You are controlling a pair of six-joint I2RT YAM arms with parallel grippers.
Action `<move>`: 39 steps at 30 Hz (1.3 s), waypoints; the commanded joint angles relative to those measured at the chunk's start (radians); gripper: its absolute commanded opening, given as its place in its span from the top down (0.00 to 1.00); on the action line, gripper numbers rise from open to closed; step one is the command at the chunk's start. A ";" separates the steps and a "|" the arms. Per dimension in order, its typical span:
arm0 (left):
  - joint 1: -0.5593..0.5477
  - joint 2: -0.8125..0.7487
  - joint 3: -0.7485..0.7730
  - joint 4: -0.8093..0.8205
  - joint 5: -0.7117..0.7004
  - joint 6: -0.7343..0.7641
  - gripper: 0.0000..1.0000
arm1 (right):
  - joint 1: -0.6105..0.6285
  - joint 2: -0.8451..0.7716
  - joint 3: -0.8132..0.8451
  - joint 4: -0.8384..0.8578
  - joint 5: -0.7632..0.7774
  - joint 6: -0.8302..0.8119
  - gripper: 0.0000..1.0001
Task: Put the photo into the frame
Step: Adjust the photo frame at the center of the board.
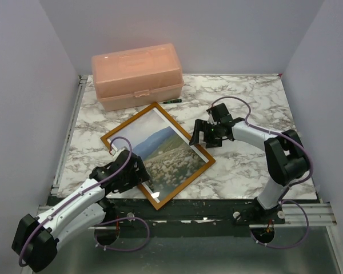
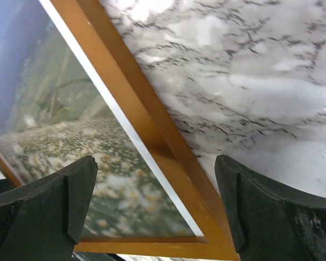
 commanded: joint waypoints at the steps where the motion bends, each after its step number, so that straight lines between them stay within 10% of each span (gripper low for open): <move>1: 0.047 0.026 -0.024 0.081 0.100 0.063 0.07 | -0.004 0.063 0.022 0.014 -0.130 -0.027 0.04; 39: -0.024 0.129 0.001 0.254 0.201 0.032 0.27 | 0.108 -0.517 -0.558 -0.005 -0.294 0.240 0.09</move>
